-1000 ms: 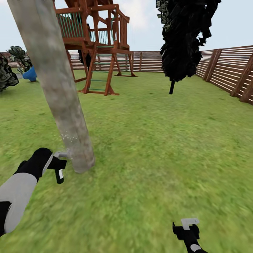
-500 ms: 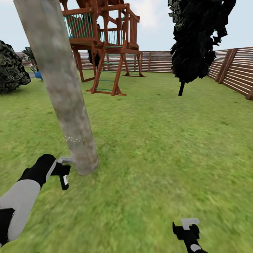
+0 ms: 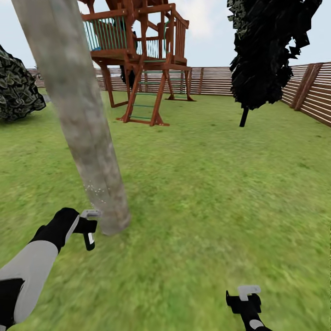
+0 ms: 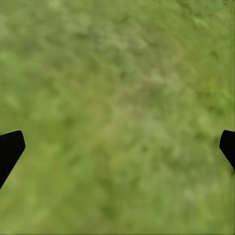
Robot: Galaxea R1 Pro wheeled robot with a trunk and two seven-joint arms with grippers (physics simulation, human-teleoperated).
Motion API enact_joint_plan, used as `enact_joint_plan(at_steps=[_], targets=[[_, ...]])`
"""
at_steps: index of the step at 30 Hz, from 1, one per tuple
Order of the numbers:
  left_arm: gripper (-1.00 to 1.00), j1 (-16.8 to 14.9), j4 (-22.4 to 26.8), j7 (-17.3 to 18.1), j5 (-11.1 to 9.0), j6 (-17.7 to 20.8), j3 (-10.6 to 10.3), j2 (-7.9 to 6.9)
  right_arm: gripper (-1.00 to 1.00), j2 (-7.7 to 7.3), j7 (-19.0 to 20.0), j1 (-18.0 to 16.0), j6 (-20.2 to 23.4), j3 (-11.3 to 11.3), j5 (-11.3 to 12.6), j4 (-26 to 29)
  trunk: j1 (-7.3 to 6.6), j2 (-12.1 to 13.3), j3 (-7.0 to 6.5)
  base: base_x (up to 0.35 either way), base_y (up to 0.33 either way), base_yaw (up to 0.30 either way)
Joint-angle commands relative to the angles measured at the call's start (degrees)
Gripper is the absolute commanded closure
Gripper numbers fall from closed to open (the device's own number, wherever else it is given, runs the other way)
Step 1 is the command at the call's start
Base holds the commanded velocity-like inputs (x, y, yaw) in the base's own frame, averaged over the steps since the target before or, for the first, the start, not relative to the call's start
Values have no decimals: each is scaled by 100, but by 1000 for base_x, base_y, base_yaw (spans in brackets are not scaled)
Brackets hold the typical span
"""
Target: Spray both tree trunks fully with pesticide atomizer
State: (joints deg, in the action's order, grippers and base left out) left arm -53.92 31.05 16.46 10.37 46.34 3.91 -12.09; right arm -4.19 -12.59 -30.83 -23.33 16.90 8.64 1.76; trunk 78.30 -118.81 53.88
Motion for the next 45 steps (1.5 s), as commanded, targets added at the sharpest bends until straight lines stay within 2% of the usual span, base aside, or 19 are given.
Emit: enact_joint_plan(at_steps=[1, 5, 8, 10, 12, 14, 21, 28, 32, 38, 45], targets=[[100, -2, 24, 50, 61, 24, 28, 3, -100, -1, -7, -2, -14, 50, 58, 0, 0, -2, 5, 44, -254, 0], [100, 3, 6, 50, 61, 31, 17, -18, -100, 5, -7, -2, -14, 50, 59, 0, 0, -2, 5, 14, -248, 174], [100, 83, -14, 52, 69, 43, 32, -140, -100, 6, -7, -2, -14, 50, 59, 0, 0, -2, 5, 13, -42, 210], [100, 97, -11, 53, 73, 47, 3, -99, -100, 6, -7, -2, -14, 50, 59, 0, 0, -2, 5, 1, -4, 36], [100, 95, -8, 50, 70, 104, 4, 41, -100, 6, -7, -3, -14, 50, 59, 0, 0, -2, 5, 0, -1, 7], [100, 93, -3, 50, 70, 165, -6, 91, -100, 6, -7, -2, -14, 50, 59, 0, 0, -2, 5, 0, 0, 1], [100, 110, 38, 59, 70, 189, 5, -115, -100, 6, -7, -2, -14, 50, 59, 0, 0, -2, 5, 0, -1, 46], [100, 115, 23, 59, 70, 173, -1, -65, -100, 3, 0, -2, -14, 50, 56, -1, 0, -2, 5, 90, -206, 114], [100, 413, -2, 53, 70, 154, 29, -111, -100, -3, 2, -2, -14, 50, 51, -2, 0, -2, 5, 169, -233, 1], [100, 435, -24, 50, 70, 156, 38, -117, -100, 2, 2, -2, -14, 50, 59, 0, 0, -2, 5, 236, -187, 8], [100, 435, 28, 50, 70, 139, 19, -109, -100, 6, 2, -2, -14, 50, 56, 0, 0, -2, 5, 87, -235, 238]])
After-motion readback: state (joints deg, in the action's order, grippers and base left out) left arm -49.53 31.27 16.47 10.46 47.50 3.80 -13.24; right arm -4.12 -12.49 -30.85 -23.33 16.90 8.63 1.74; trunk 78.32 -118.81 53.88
